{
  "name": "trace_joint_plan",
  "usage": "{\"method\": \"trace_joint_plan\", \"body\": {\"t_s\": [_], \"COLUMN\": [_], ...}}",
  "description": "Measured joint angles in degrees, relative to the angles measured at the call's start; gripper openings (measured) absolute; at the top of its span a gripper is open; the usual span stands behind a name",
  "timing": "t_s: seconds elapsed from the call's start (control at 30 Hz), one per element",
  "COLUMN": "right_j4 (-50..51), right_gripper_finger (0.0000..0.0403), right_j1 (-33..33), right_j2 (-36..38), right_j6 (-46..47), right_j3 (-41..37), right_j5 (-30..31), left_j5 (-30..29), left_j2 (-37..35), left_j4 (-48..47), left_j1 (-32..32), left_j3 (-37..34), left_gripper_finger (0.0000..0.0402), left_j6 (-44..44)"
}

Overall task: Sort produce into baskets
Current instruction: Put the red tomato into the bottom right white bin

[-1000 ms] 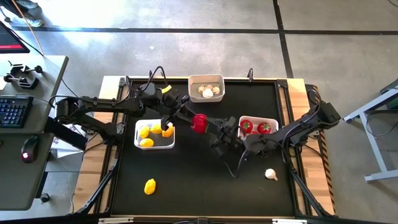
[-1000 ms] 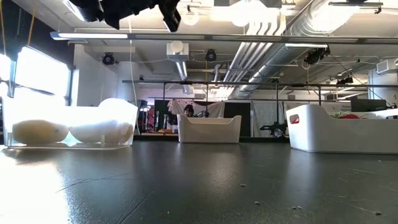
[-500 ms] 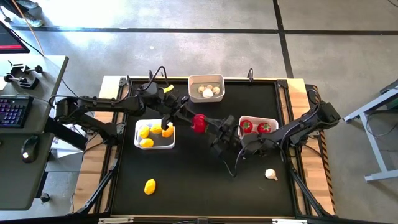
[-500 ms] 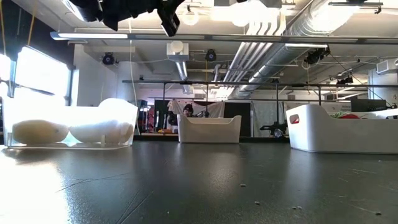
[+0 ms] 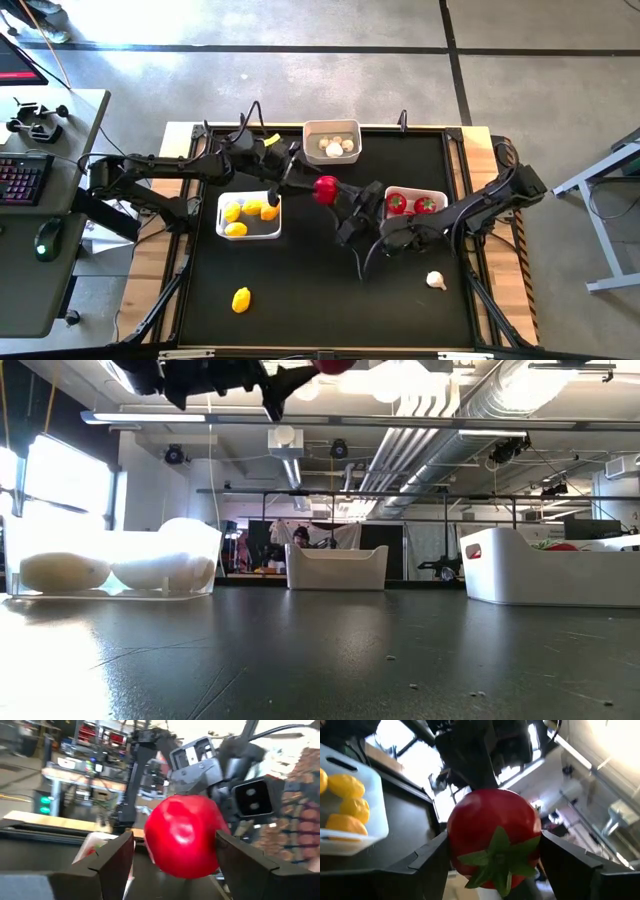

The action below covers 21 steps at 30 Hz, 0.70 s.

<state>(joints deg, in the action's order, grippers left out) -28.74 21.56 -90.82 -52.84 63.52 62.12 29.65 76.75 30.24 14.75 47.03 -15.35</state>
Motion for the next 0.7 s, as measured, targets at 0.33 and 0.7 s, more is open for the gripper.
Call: {"method": "trace_joint_plan", "body": {"t_s": [0.33,0.7], "right_j4": [44.50,100.53], "right_gripper_finger": [0.0258,0.0250], "right_j1": [0.24,-3.58], "right_j2": [5.99,6.82], "right_j6": [36.77,82.70], "right_j3": [9.54,20.72], "right_j5": [-1.66,-24.07], "left_j5": [-8.58,-11.83], "left_j2": [0.61,0.18], "left_j4": [-8.72,-9.63], "left_j1": [-0.58,-2.11], "left_j3": [-0.57,-0.31], "left_gripper_finger": [0.0259,0.0259], "left_j6": [8.05,10.09]}}
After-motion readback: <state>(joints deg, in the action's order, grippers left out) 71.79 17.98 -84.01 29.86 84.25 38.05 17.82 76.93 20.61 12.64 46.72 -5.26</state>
